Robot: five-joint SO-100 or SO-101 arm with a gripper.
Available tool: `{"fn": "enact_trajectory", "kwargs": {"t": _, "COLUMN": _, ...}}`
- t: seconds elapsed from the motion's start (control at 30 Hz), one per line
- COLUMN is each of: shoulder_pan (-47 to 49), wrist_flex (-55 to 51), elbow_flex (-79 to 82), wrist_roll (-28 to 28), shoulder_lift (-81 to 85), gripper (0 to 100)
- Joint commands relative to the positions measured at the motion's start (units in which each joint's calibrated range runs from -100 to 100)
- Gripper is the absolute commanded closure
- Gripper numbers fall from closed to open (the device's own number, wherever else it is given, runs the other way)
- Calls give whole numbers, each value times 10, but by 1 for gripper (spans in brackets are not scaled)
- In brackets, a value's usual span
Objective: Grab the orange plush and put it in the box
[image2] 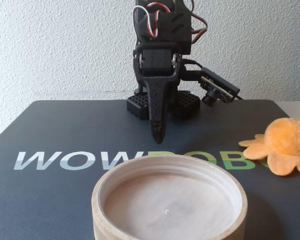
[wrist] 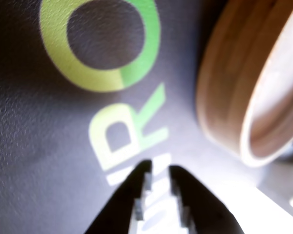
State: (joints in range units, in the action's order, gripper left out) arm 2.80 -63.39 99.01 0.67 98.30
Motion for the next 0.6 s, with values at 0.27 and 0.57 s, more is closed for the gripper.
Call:
{"fn": "enact_trajectory", "kwargs": {"t": 0.27, "shoulder_pan": 1, "wrist_flex": -2, "elbow_flex": 7, "wrist_roll": 1, "shoulder_lift": 5, "gripper": 97}}
{"fn": "enact_trajectory", "kwargs": {"t": 0.57, "shoulder_pan": -1, "wrist_flex": -2, "elbow_flex": 7, "wrist_roll": 3, "shoulder_lift": 5, "gripper": 96}}
